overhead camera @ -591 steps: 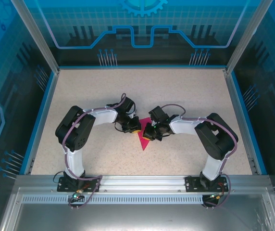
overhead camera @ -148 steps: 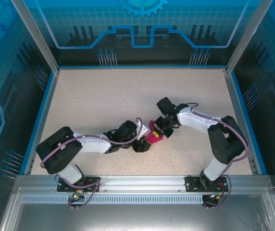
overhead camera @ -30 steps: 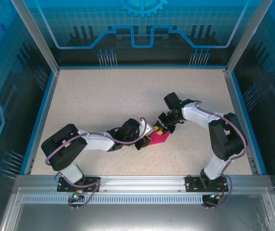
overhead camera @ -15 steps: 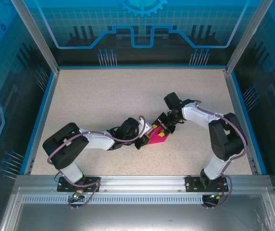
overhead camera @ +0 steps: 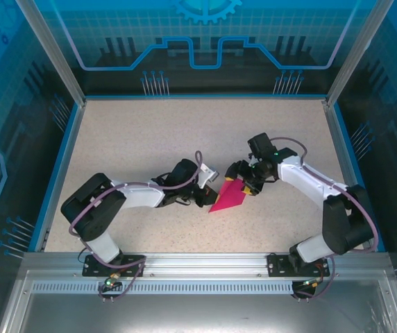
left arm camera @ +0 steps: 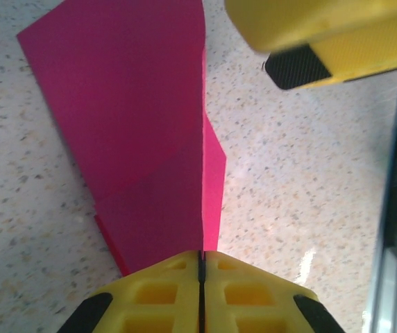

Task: Fold a paper plane with a square sheet of paper (pick it up from the middle)
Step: Fourth fold the wing at the center of the table.

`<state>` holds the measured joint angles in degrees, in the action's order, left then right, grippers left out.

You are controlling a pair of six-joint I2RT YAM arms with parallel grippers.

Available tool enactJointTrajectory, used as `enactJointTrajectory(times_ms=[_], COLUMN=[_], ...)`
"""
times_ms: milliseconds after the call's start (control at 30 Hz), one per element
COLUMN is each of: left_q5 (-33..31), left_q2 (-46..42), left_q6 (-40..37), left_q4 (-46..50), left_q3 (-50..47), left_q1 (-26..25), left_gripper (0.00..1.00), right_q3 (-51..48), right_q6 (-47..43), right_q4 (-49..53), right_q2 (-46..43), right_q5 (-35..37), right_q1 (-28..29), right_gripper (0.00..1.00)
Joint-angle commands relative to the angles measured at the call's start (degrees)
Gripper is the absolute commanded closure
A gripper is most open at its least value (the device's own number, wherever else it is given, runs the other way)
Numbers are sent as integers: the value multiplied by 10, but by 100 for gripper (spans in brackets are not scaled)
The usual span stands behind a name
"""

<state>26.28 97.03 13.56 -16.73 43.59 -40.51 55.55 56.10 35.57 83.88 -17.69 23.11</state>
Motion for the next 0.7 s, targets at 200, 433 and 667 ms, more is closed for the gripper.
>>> enactJointTrajectory(times_ms=[200,433,667], left_q5=[71,75,80], left_q2=[60,81,97], left_q6=[128,190,242], left_q4=[24,24,12], left_q3=[52,70,69], left_q1=[8,9,19], left_gripper=[94,95,95], right_q3=[-89,-129,-145], right_q6=[-86,-97,-82], right_q4=[-81,-121,-173], right_q2=[-75,-73,-33], right_q5=[22,17,4], right_q1=[-9,-9,-8], right_gripper=[29,37,42])
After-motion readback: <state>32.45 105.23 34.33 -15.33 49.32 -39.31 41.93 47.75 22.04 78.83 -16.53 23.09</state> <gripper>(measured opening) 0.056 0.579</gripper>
